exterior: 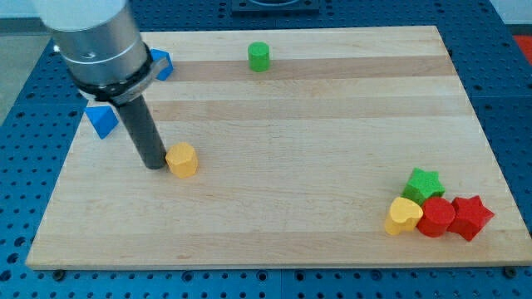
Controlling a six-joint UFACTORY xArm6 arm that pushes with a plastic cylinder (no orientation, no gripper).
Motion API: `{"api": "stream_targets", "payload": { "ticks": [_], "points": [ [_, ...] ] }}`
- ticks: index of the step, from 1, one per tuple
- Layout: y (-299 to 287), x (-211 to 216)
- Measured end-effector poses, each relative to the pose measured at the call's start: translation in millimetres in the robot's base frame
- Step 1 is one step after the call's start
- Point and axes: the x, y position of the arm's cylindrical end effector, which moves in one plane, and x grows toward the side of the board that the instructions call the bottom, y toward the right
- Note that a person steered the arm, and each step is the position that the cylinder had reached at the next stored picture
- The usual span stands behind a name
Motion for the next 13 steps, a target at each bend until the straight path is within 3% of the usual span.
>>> {"api": "stream_targets", "payload": {
  "ticks": [2,8,10,13],
  "points": [
    [23.8,7.1],
    [171.9,7.4],
    [240.0,28.6],
    [206.3,6.3]
  ]
}}
